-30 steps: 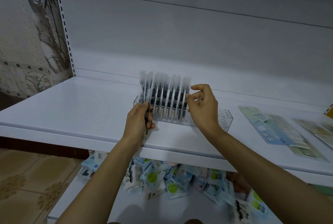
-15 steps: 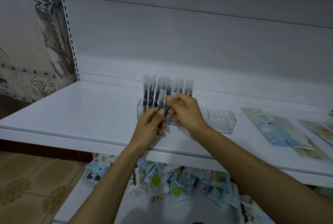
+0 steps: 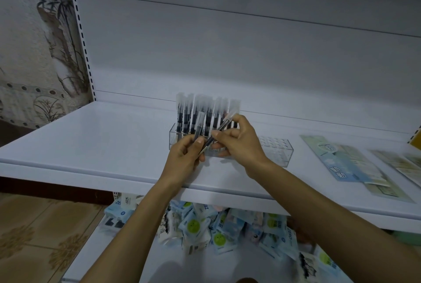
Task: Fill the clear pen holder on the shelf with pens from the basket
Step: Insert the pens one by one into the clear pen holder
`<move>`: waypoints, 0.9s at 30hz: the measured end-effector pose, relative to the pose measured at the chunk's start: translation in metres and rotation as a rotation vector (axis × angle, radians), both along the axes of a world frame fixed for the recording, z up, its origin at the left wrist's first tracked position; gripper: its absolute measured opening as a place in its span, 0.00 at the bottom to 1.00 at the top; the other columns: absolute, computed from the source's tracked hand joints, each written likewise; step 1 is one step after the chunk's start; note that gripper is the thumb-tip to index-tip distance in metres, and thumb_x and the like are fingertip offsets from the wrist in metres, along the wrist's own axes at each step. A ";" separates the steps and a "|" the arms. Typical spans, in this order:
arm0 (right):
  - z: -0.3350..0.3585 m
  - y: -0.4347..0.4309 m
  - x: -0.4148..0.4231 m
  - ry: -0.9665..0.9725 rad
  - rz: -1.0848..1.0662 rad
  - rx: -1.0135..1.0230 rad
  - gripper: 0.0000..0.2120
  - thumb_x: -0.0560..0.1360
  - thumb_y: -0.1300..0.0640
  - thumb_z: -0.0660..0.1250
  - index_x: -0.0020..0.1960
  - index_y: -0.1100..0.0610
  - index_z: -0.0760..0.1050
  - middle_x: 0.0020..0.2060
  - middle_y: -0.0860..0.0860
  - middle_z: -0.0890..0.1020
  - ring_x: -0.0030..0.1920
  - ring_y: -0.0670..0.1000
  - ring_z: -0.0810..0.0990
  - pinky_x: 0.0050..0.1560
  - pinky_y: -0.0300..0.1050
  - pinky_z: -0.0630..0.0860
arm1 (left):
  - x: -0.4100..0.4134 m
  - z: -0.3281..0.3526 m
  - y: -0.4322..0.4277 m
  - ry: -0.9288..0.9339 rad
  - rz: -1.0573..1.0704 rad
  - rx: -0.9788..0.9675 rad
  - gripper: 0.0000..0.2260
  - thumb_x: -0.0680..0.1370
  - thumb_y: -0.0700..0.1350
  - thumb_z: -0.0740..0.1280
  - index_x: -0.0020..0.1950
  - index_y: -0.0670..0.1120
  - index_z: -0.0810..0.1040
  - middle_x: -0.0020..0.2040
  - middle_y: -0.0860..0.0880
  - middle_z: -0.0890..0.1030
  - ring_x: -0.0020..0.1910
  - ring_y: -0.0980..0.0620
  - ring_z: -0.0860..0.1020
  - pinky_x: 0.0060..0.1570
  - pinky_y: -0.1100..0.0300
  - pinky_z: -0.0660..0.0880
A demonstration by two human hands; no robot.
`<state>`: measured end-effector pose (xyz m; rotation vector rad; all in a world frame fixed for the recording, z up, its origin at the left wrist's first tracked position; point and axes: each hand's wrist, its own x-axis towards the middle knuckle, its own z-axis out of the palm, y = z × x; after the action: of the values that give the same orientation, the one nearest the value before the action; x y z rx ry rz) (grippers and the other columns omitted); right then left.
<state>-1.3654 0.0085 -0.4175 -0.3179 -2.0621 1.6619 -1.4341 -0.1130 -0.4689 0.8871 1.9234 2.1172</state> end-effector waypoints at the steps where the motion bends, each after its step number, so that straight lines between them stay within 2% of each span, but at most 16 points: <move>1: 0.000 0.001 0.001 0.001 0.003 -0.046 0.18 0.76 0.61 0.68 0.63 0.56 0.66 0.38 0.53 0.82 0.35 0.48 0.83 0.35 0.42 0.81 | 0.000 0.000 0.001 -0.013 0.009 0.004 0.10 0.82 0.46 0.59 0.45 0.44 0.76 0.30 0.49 0.74 0.24 0.58 0.67 0.25 0.68 0.64; 7: 0.010 0.025 0.005 0.129 -0.177 -0.298 0.19 0.77 0.67 0.64 0.63 0.53 0.64 0.48 0.58 0.80 0.40 0.53 0.83 0.37 0.43 0.82 | 0.000 0.001 0.001 -0.059 0.078 0.035 0.13 0.83 0.47 0.55 0.48 0.44 0.77 0.30 0.51 0.75 0.23 0.59 0.67 0.23 0.68 0.64; 12: 0.017 0.048 0.011 0.220 -0.277 -0.353 0.21 0.77 0.67 0.64 0.65 0.55 0.63 0.45 0.55 0.79 0.39 0.50 0.83 0.38 0.41 0.82 | -0.005 -0.001 0.000 -0.140 0.124 0.103 0.13 0.83 0.48 0.55 0.49 0.44 0.77 0.30 0.51 0.74 0.23 0.58 0.67 0.23 0.66 0.63; 17: 0.012 0.059 0.010 0.162 -0.316 -0.117 0.16 0.79 0.65 0.61 0.64 0.53 0.66 0.50 0.54 0.77 0.46 0.48 0.82 0.38 0.38 0.81 | -0.010 0.000 -0.001 -0.312 0.123 0.284 0.13 0.84 0.49 0.55 0.48 0.44 0.76 0.28 0.52 0.73 0.24 0.56 0.65 0.24 0.64 0.62; 21: 0.010 0.056 0.008 0.127 -0.279 0.118 0.18 0.80 0.65 0.59 0.68 0.52 0.64 0.52 0.52 0.75 0.50 0.50 0.80 0.38 0.37 0.80 | -0.013 0.004 -0.001 -0.510 0.079 0.447 0.18 0.83 0.54 0.53 0.46 0.45 0.76 0.26 0.53 0.72 0.22 0.57 0.66 0.22 0.66 0.62; 23: 0.009 0.054 0.004 0.111 -0.280 0.236 0.19 0.80 0.64 0.59 0.69 0.52 0.64 0.52 0.51 0.74 0.52 0.52 0.78 0.44 0.42 0.82 | -0.017 0.005 -0.002 -0.605 0.033 0.532 0.19 0.83 0.57 0.51 0.44 0.47 0.75 0.26 0.54 0.71 0.23 0.58 0.67 0.23 0.68 0.64; 25: 0.008 0.054 0.001 0.097 -0.286 0.336 0.19 0.80 0.64 0.59 0.69 0.52 0.64 0.51 0.50 0.74 0.53 0.52 0.78 0.52 0.52 0.80 | -0.018 0.005 -0.002 -0.667 0.004 0.600 0.21 0.82 0.59 0.51 0.44 0.47 0.74 0.26 0.54 0.70 0.24 0.59 0.68 0.25 0.69 0.67; 27: 0.006 0.054 -0.002 0.069 -0.284 0.375 0.19 0.80 0.64 0.59 0.69 0.51 0.64 0.51 0.49 0.74 0.53 0.53 0.78 0.54 0.56 0.79 | -0.018 0.005 -0.002 -0.688 0.008 0.627 0.21 0.82 0.60 0.51 0.45 0.46 0.74 0.27 0.53 0.71 0.27 0.58 0.70 0.28 0.69 0.71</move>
<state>-1.3675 0.0628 -0.4112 -0.3964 -2.1091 1.0823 -1.4519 -0.1145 -0.4639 0.1411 0.9466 2.5966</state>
